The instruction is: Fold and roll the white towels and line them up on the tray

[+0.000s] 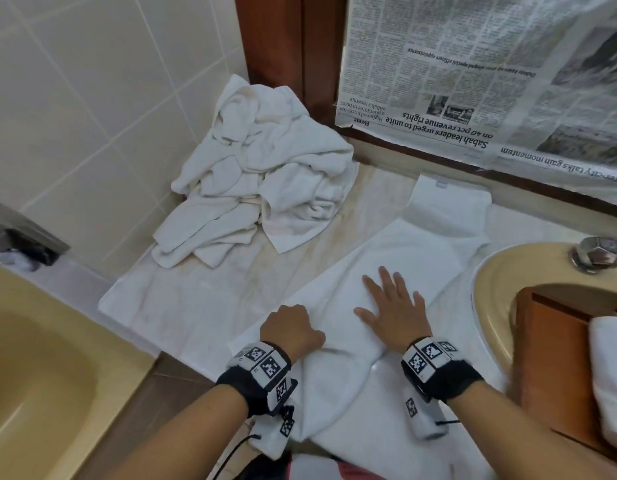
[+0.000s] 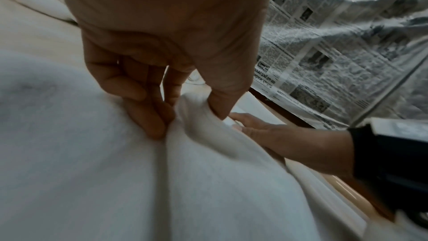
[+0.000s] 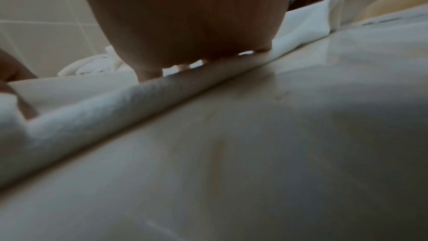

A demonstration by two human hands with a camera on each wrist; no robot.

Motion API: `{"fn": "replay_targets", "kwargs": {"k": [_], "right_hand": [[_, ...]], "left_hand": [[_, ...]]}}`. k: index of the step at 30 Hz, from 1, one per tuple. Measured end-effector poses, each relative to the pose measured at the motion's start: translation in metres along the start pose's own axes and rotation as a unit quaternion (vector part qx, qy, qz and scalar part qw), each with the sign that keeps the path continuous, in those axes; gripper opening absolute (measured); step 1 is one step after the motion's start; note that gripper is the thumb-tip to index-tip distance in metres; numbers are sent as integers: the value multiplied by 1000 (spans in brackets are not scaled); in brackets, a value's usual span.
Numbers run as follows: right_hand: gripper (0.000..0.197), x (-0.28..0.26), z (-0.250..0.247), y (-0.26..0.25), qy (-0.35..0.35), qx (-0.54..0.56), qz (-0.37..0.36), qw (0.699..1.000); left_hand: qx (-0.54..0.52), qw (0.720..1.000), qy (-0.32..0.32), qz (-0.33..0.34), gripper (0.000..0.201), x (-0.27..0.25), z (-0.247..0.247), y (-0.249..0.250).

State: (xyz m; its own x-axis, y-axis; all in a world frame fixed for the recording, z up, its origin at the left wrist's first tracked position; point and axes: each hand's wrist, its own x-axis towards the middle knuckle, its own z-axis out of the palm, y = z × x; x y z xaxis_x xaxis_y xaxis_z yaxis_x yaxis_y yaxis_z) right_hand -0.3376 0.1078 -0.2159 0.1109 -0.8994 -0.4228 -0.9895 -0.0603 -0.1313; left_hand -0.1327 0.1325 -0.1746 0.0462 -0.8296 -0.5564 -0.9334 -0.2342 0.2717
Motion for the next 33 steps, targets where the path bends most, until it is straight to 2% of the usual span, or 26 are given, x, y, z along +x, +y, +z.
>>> {"fn": "replay_targets", "kwargs": {"k": [5,9,13,16,17,20,22,24,25,27,29,31,33], "right_hand": [[68,6,-7,20,-4,7,1,1000],[68,15,-17,28,-23,24,12,999],[68,18,-20,29,-27,30,14,999],[67,18,-20,29,-27,37,19,999],[67,18,-20,29,-27,38,23,999],[63,18,-23,19,-22,42,55,997],[60,17,-22,5,-7,44,84,995],[57,15,-19,-10,13,50,92,994],[58,13,-16,-15,21,53,91,994],[63,9,-12,-21,30,50,87,995],[69,5,-10,-22,34,49,83,995],[67,4,-12,-22,38,54,82,994],[62,5,-13,-24,44,54,75,995]], "left_hand": [[-28,997,-46,49,9,0,-9,13],[-93,986,-121,61,27,3,-22,8],[-230,953,-189,45,33,-4,-35,-12],[-253,944,-209,35,38,-8,-43,-35],[-249,944,-214,29,34,-9,-45,-42],[-214,958,-192,-1,7,-9,-50,-57],[-160,978,-133,-12,17,-3,-47,-67],[-123,991,-55,-8,9,1,-44,-77],[-121,992,-36,-9,2,1,-42,-80],[-132,991,-16,-6,8,2,-38,-85],[-169,986,6,-1,4,1,-38,-86],[-192,981,27,-8,7,-1,-40,-86],[-147,989,11,-24,8,0,-41,-88]]}}
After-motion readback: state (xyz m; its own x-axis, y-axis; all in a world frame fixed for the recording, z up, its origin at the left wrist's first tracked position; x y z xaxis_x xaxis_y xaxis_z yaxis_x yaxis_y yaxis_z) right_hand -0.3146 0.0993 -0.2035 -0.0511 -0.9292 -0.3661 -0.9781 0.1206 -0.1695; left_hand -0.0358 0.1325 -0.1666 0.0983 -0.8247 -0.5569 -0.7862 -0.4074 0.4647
